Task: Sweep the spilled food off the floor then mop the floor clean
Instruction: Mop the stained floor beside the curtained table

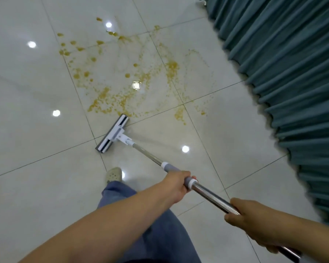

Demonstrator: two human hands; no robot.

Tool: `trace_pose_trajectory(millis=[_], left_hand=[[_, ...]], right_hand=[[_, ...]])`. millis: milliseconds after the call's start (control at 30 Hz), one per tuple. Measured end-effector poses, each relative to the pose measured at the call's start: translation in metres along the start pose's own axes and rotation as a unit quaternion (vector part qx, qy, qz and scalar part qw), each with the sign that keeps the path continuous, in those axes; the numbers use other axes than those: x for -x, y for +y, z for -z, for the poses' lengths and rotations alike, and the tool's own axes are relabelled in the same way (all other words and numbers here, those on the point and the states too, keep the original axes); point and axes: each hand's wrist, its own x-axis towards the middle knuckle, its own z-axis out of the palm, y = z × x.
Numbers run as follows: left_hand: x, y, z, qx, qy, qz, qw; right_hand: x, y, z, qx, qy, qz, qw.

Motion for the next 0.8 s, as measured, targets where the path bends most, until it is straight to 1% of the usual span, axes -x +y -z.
trace_pose_trajectory(millis=[100, 233, 333, 433, 567, 667, 800], left_hand=[[0.005, 0.028, 0.015, 0.019, 0.002, -0.021, 1.000], [0.003, 0.084, 0.051, 0.022, 0.013, -0.059, 0.998], [0.001, 0.143, 0.082, 0.009, 0.035, -0.099, 0.994], [-0.001, 0.209, 0.109, 0.008, 0.044, -0.122, 0.992], [-0.003, 0.295, 0.138, 0.048, 0.064, -0.147, 0.986], [-0.007, 0.352, 0.157, 0.074, 0.084, -0.166, 0.980], [-0.006, 0.411, 0.177, 0.052, 0.112, -0.191, 0.974]], right_hand=[[-0.001, -0.039, 0.006, 0.004, 0.001, -0.001, 1.000], [-0.013, -0.113, 0.002, 0.001, 0.007, 0.006, 1.000], [-0.031, -0.175, 0.002, -0.024, 0.005, 0.011, 1.000], [-0.053, -0.237, 0.009, -0.065, -0.002, 0.026, 0.998], [-0.072, -0.320, 0.022, -0.099, 0.004, 0.047, 0.994], [-0.088, -0.374, 0.030, -0.132, 0.010, 0.072, 0.989], [-0.114, -0.429, 0.032, -0.166, 0.014, 0.111, 0.980]])
